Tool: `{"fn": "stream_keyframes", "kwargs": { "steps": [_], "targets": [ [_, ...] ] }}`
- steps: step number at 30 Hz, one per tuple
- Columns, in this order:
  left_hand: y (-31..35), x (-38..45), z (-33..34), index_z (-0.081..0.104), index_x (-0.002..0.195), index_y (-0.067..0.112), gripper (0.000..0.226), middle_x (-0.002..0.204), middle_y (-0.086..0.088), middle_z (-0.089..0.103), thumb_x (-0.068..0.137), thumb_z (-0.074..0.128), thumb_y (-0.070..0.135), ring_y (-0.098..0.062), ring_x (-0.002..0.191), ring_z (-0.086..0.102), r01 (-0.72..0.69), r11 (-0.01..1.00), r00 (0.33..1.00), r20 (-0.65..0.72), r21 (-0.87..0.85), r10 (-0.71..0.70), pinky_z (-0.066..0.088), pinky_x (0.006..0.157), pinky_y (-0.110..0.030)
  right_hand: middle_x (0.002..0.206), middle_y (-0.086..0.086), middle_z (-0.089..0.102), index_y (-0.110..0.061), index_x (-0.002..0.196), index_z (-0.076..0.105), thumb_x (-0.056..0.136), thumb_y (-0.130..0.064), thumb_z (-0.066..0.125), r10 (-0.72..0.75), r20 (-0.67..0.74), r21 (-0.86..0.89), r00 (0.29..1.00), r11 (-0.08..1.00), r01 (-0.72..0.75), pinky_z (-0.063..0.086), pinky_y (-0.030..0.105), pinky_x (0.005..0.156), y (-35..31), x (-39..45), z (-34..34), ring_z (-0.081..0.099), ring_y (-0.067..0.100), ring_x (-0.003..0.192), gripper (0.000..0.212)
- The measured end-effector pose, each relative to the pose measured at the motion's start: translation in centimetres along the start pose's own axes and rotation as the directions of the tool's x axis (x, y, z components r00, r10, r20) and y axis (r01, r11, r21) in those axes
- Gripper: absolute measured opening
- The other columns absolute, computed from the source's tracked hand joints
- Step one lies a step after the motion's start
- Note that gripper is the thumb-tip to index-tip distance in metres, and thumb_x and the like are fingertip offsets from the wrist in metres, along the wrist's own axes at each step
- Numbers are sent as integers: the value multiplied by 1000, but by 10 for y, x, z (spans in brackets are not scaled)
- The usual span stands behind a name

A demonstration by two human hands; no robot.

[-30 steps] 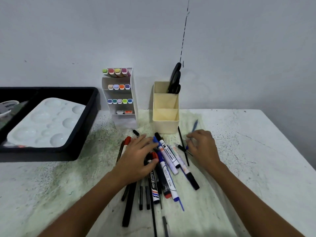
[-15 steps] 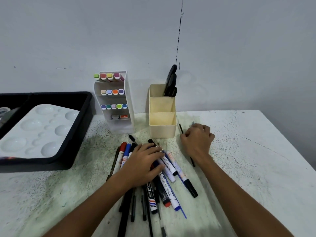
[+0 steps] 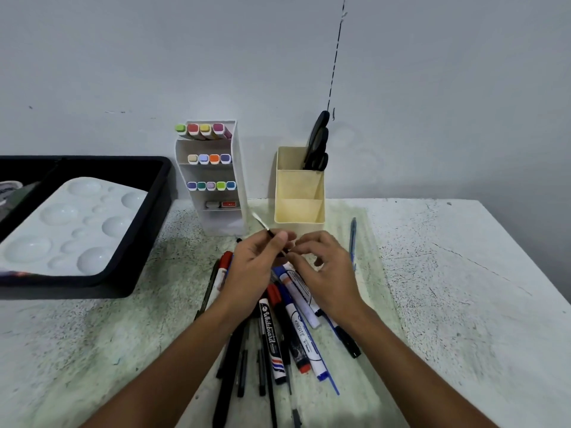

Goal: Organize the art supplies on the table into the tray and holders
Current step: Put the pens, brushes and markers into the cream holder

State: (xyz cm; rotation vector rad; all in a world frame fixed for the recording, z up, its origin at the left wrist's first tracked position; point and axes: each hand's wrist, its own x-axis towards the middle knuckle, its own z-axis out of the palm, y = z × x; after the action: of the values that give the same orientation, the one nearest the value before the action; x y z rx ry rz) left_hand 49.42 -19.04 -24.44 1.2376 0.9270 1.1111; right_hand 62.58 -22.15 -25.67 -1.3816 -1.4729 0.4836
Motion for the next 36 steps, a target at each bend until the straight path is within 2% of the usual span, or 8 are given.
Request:
{"fn": "stream_keyframes", "kwargs": {
  "steps": [3,5,9,14,18,23,30,36],
  "targets": [
    [-5,5,-9,67,97,3,26,95,-15,73,99,46,18,-29,95,69,68,988,986,-141,-142,-88,57,85,-38,98,-6,62,-17,103,72,87,-20,65,-12,87,-86,996,996,19,42,15,79,9,-5,-2,56,5,95,18],
    [-4,8,-18,63,98,5,24,90,-14,73,101,43,18,-29,88,71,106,962,970,-187,-253,-156,57,80,-40,102,-4,63,-15,110,69,86,-26,60,0,166,-285,986,957,48,43,23,80,22,-12,-10,54,11,99,27],
    [-1,9,-31,60,102,6,23,79,-11,71,103,41,20,-25,66,70,140,953,958,-207,-268,-199,58,61,-38,85,1,63,-11,97,73,85,-13,65,-56,175,-476,983,869,134,51,39,72,49,-24,-19,56,19,84,14],
    [-5,3,-29,59,107,2,25,84,-16,71,102,41,19,-24,59,68,262,935,950,-109,-238,-293,58,52,-34,82,1,62,-12,94,74,80,-7,71,-109,58,-533,992,837,123,50,36,70,54,-12,-15,56,20,80,15],
    [-10,-4,-25,60,104,3,25,94,-22,71,102,42,20,-31,71,70,332,919,940,-12,-212,-342,57,52,-34,85,2,60,-13,87,74,74,-5,73,-111,148,-578,983,797,177,50,42,70,56,-17,-5,55,25,84,16],
    [-12,-7,-28,60,105,2,26,94,-22,71,102,41,20,-32,74,71,333,919,938,-26,-213,-346,57,53,-35,108,6,63,-19,81,76,75,-14,71,16,71,-612,997,791,31,47,48,81,56,-14,-6,51,32,107,9],
    [-9,-9,-28,58,108,0,25,77,-17,69,102,42,17,-26,62,70,341,919,935,-34,-198,-354,55,47,-31,148,-1,42,-29,85,77,89,-35,61,185,195,-682,963,732,-2,27,47,103,41,-10,-6,21,30,139,18],
    [-8,-8,-29,58,106,1,23,74,-16,69,102,42,17,-25,57,68,364,907,924,-36,-213,-380,52,44,-29,151,4,39,-22,88,77,89,-32,57,178,228,-744,957,666,54,28,49,106,31,-11,-7,20,33,142,22]
  ]
}}
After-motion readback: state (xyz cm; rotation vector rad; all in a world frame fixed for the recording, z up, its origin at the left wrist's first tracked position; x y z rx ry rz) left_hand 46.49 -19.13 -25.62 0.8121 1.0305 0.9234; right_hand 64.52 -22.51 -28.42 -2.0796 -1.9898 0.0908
